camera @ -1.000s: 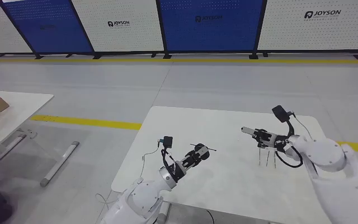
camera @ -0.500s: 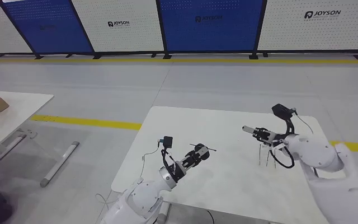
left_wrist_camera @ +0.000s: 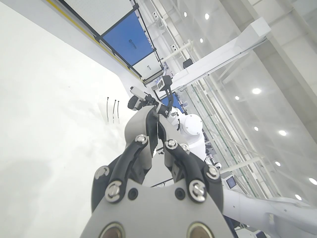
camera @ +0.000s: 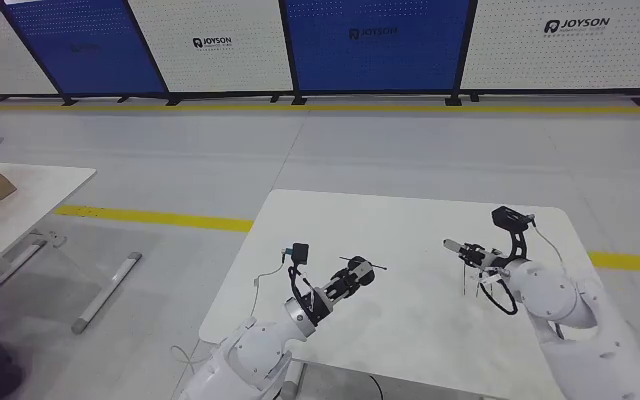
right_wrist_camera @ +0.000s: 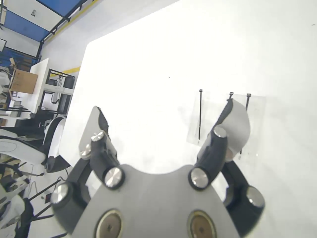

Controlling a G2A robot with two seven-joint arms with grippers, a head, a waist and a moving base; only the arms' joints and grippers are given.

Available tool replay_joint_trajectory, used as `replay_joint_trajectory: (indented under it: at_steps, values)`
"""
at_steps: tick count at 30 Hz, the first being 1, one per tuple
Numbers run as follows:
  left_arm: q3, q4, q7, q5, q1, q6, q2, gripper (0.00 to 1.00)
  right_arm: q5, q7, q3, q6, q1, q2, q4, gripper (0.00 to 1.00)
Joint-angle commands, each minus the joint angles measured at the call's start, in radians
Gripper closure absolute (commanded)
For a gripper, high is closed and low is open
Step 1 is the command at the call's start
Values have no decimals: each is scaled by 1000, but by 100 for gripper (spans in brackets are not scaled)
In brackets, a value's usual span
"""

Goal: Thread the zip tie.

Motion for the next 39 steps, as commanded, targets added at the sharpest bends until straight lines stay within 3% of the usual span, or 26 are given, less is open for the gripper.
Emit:
replay_joint_trajectory:
  at_steps: [1, 13, 17, 21, 26, 27, 37, 39]
  values:
    - [0, 0, 0, 0, 0, 0, 0, 100, 8, -12, 5, -8, 3, -1, 1, 0]
    - [0, 0, 0, 0, 0, 0, 0, 100, -33, -44, 8, -11, -10, 1, -5, 0]
    - [0, 0, 0, 0, 0, 0, 0, 100, -104, 97, 68, -104, 10, 25, -27, 0]
    - [0, 0, 0, 0, 0, 0, 0, 100, -39, 298, 137, -209, 44, 44, -16, 0]
    - [0, 0, 0, 0, 0, 0, 0, 100, 54, 449, 120, -324, 108, 48, 54, 0]
    - [0, 0, 0, 0, 0, 0, 0, 100, 55, 462, 110, -325, 123, 47, 80, 0]
    - [0, 0, 0, 0, 0, 0, 0, 100, 55, 462, 110, -325, 123, 47, 80, 0]
    - [0, 0, 0, 0, 0, 0, 0, 100, 47, 430, 110, -296, 114, 47, 90, 0]
